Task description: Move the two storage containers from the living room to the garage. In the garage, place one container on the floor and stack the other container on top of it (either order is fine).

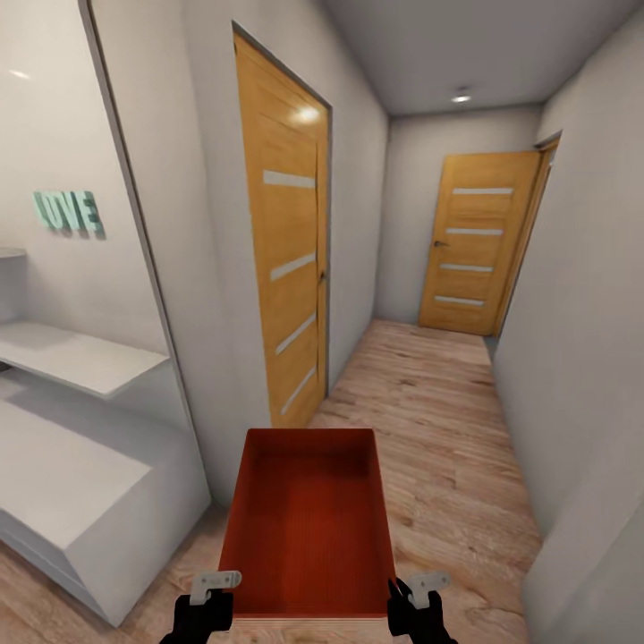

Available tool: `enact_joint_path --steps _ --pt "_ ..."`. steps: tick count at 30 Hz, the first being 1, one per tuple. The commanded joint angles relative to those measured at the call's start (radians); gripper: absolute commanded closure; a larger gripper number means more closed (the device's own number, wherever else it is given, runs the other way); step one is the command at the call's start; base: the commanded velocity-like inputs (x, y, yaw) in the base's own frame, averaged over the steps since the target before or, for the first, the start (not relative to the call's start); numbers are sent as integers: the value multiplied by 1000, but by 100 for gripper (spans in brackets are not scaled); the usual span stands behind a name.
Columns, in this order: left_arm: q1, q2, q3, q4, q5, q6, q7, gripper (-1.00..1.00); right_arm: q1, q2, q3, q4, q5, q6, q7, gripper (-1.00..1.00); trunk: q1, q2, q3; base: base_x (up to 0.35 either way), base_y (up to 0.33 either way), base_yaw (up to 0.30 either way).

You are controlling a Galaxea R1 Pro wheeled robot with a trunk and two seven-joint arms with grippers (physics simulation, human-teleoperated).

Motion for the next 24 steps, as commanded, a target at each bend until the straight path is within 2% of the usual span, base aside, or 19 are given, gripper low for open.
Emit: enact_joint_path --steps 1,16,24 --pt "-1 1 1 -43 1 -9 27 100 0 0 24 4 27 -3 36 100 1 -2 -2 326 72 -1" --pt "-1 1 1 -43 1 -9 27 100 0 0 25 4 27 -3 36 100 1 -2 -2 326 71 -5" --pt "-1 0 1 -43 0 -9 26 100 0 0 27 11 27 -2 34 100 1 -2 -2 326 58 -236"
